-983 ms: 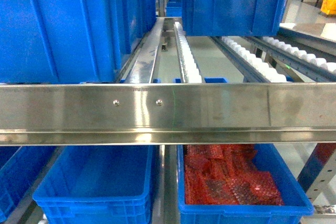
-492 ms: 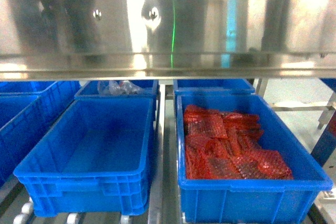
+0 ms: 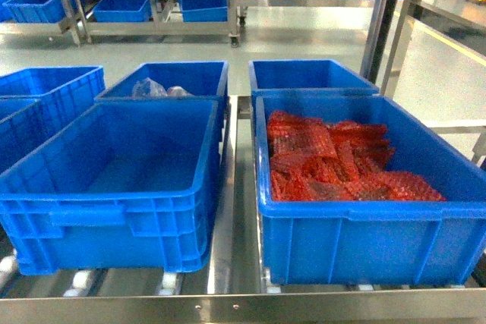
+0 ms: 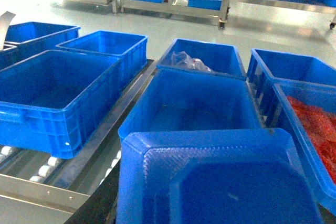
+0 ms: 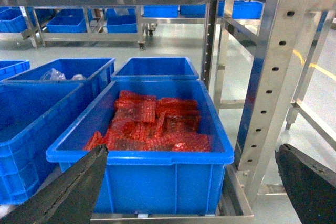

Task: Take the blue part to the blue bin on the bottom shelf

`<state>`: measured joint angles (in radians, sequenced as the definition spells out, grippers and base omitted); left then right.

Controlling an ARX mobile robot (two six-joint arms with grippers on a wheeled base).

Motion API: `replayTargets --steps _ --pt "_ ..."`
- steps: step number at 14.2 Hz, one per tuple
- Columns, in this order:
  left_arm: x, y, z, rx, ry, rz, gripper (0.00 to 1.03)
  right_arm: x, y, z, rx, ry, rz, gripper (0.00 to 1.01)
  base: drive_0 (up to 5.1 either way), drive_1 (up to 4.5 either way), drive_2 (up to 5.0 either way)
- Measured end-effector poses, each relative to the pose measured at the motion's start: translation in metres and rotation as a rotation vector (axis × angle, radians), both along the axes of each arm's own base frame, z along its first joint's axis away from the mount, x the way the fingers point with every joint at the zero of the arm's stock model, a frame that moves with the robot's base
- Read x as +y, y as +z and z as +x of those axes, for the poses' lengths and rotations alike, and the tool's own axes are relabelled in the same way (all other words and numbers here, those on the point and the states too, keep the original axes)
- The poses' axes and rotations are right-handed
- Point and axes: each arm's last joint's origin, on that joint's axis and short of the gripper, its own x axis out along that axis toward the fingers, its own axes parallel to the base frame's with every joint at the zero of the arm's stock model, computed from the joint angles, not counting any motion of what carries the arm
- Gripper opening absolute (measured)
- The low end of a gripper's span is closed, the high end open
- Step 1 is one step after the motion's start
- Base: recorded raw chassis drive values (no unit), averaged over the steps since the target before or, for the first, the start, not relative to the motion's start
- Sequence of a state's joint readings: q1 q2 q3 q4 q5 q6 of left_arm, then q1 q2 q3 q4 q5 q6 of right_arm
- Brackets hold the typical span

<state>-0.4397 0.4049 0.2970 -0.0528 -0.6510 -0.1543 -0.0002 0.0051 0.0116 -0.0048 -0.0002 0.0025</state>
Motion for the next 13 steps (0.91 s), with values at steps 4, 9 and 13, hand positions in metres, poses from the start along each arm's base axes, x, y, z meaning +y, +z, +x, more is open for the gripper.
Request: replayTargets --steps 4,9,13 --pt "0.0 0.0001 0.0 -0.001 0.0 0.0 0.44 0.0 0.0 0.0 0.0 0.0 0.001 0.98 0.0 0.0 0.0" --pt "0.0 -0.0008 0.0 0.004 0.0 0.002 0.44 0.0 -0.0001 0.0 0.002 0.0 0.0 0.98 0.0 0.0 0.0" --pt "0.0 -0.0006 0.0 0.002 0.0 0.001 0.44 0.0 -0.0001 0.0 0.001 0.0 0.0 0.98 0.0 0.0 0.0"
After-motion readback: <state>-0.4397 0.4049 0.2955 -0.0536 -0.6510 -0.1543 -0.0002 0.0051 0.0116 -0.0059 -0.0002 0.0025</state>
